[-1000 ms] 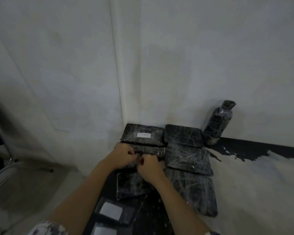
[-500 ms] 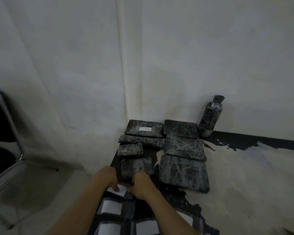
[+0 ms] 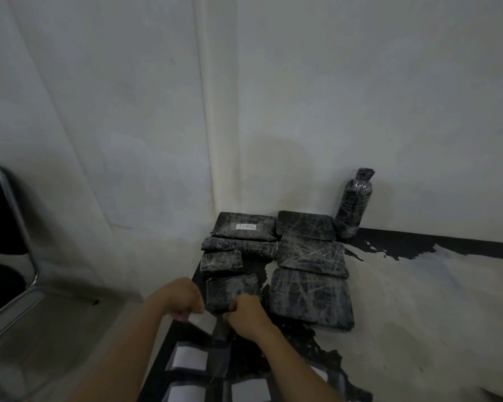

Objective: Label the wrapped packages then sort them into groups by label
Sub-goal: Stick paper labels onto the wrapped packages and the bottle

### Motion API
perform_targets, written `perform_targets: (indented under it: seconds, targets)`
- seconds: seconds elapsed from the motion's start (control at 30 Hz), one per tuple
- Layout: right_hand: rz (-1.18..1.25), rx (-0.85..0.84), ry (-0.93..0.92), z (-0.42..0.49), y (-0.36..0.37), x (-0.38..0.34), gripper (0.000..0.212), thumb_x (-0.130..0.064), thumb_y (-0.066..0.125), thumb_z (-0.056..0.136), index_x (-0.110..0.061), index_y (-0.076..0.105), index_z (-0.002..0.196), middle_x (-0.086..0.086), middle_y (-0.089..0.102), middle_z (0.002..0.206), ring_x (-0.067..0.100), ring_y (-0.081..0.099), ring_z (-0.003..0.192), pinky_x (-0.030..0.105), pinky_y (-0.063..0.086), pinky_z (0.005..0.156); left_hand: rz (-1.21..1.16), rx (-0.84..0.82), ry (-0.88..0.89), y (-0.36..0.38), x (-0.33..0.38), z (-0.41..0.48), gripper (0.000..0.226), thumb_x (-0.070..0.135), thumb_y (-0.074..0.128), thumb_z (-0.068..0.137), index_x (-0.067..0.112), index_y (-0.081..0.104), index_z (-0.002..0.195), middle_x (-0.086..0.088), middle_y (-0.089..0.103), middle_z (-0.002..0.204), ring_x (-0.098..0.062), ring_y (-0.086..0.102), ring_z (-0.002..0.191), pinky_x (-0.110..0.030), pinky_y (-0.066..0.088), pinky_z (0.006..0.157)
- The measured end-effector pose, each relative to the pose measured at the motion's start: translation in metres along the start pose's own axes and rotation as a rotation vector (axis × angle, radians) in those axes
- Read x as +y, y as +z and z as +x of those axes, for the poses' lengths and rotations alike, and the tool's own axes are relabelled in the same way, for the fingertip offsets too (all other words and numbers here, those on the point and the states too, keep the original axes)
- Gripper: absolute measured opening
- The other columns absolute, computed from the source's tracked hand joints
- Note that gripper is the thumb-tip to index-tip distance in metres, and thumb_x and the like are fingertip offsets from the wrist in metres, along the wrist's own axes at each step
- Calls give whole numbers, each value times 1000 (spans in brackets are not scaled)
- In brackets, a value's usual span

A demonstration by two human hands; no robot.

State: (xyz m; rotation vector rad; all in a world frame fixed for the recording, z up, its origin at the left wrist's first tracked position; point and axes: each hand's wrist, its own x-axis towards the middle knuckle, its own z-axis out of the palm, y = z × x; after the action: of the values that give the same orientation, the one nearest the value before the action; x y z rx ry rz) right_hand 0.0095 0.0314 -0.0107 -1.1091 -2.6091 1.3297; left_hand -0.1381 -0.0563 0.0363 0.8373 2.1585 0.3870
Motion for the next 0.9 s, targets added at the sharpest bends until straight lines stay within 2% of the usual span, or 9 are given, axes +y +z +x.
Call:
perform_targets:
  seconds: [0.1, 0.17, 0.23, 0.33, 0.4, 0.53, 0.63, 0.77, 0.9]
  targets:
    - [173, 141, 77, 4, -7, -1, 41, -14, 47, 93, -10, 43, 52, 4, 47, 56, 16, 48, 53, 33, 45, 58, -47, 17, 98, -8, 14, -5, 16, 4, 67, 80, 13, 63, 67, 2, 52, 42, -9, 48, 37, -16, 40, 39]
    - [380, 203, 198, 8, -14, -7, 32, -29, 47, 95, -4, 56, 77, 11, 59, 72, 20, 57, 57, 33, 54, 52, -52, 38, 179, -9, 26, -5, 16, 6, 67, 81, 15, 63, 68, 3, 53, 47, -8, 47, 41, -17, 40, 43]
    - [603, 221, 330, 11, -21, -13, 38, -42, 52, 92, -5, 52, 100, 14, 63, 83, 18, 59, 51, 23, 48, 39, -35, 90, 280, -7, 40, -4, 15, 8, 68, 81, 16, 64, 68, 5, 54, 54, -5, 47, 47, -16, 39, 49]
    - [840, 290, 397, 16, -33, -14, 32, -22, 65, 85, 3, 51, 101, 19, 65, 88, 23, 62, 61, 29, 51, 47, -28, 169, 393, 0, 55, -2, 7, 10, 72, 77, 15, 70, 73, 13, 58, 60, 2, 51, 57, -12, 39, 56]
    - [888, 353, 361, 18, -42, -11, 20, -3, 64, 80, 5, 49, 91, 23, 65, 93, 28, 63, 75, 36, 53, 59, -43, 179, 432, 4, 60, 0, 5, 11, 74, 75, 16, 73, 75, 14, 62, 65, 1, 55, 65, -12, 40, 61]
    - [974, 467, 195, 16, -56, -5, 47, -4, 65, 83, -9, 46, 126, 14, 56, 117, 29, 60, 101, 40, 54, 83, -296, 182, 429, 15, 68, 0, 5, 25, 71, 80, 22, 72, 84, 3, 69, 86, -15, 64, 86, -24, 49, 75]
    - [1041, 428, 113, 14, -64, -3, 33, -4, 66, 83, -4, 56, 115, 13, 64, 107, 23, 64, 89, 29, 54, 67, -483, 288, 341, 22, 75, 4, 34, 23, 68, 83, 15, 60, 115, -4, 62, 110, -20, 60, 102, -30, 48, 86]
    - [1057, 394, 37, 11, -72, -3, 10, -1, 65, 84, -11, 63, 85, 11, 67, 88, 16, 63, 76, 22, 51, 62, -431, 220, 300, 23, 78, 6, 24, 12, 64, 84, 10, 67, 108, -3, 66, 95, -10, 59, 78, -23, 47, 63]
    - [1074, 304, 41, 5, -75, -5, 10, -16, 68, 85, -10, 65, 93, 6, 70, 82, 11, 65, 63, 23, 50, 55, -782, 208, 234, 28, 84, 9, 5, 10, 63, 85, 11, 68, 86, -6, 67, 78, -16, 60, 67, -23, 46, 48]
